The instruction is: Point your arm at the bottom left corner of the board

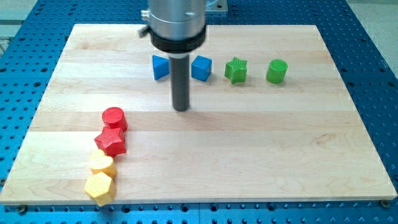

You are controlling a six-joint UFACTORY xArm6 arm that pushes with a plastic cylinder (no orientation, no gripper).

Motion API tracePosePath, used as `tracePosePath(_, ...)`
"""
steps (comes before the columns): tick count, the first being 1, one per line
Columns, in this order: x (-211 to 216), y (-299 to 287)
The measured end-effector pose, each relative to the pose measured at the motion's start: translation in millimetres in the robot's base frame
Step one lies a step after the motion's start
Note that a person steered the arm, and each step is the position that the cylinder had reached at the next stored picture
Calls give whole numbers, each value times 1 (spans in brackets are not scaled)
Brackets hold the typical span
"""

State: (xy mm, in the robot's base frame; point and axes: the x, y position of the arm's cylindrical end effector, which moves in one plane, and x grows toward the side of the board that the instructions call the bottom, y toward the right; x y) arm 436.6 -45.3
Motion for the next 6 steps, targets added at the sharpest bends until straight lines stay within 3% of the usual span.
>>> tracePosePath(2,3,-116)
tracePosePath(3,65,-176)
tracePosePath(4,182,-201)
tracePosePath(6,181,-180)
